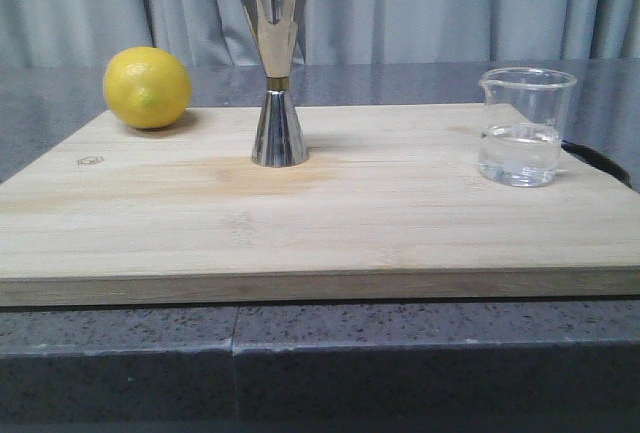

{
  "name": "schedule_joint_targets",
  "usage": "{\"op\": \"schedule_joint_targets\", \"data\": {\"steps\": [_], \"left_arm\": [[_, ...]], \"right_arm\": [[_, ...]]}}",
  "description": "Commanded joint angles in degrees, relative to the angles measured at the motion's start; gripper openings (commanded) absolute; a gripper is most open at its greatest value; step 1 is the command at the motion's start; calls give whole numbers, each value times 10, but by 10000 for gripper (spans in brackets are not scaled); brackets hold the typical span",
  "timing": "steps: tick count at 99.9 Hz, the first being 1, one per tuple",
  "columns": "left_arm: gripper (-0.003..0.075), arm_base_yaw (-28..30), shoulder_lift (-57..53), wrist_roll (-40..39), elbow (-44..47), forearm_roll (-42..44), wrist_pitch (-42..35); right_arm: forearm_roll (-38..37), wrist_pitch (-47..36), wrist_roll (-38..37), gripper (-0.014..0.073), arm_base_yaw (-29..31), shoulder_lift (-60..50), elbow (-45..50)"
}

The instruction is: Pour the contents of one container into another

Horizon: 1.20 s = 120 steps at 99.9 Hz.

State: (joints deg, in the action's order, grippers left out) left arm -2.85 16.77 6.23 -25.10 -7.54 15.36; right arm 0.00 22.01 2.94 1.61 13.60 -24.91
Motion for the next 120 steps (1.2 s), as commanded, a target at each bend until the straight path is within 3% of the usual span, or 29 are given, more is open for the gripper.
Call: {"op": "schedule_joint_targets", "data": {"steps": [1, 32, 40, 50, 64, 72, 120], "left_arm": [[-19, 3, 10, 1, -20, -2, -43], [-19, 3, 10, 1, -20, -2, -43], [-3, 3, 10, 1, -20, -2, -45], [134, 3, 10, 1, -20, 10, -44], [454, 3, 10, 1, -20, 20, -44], [522, 3, 10, 1, -20, 17, -46], [432, 3, 10, 1, -20, 15, -50]], "right_arm": [[0, -51, 7, -71, 3, 12, -19], [0, -49, 7, -69, 3, 12, -19], [0, -49, 7, -13, 3, 12, -19], [-8, -52, 7, 162, 3, 12, -19], [-17, -50, 7, 449, 3, 12, -19], [-17, -50, 7, 497, 3, 12, -19], [-14, -50, 7, 492, 3, 13, -19]]}}
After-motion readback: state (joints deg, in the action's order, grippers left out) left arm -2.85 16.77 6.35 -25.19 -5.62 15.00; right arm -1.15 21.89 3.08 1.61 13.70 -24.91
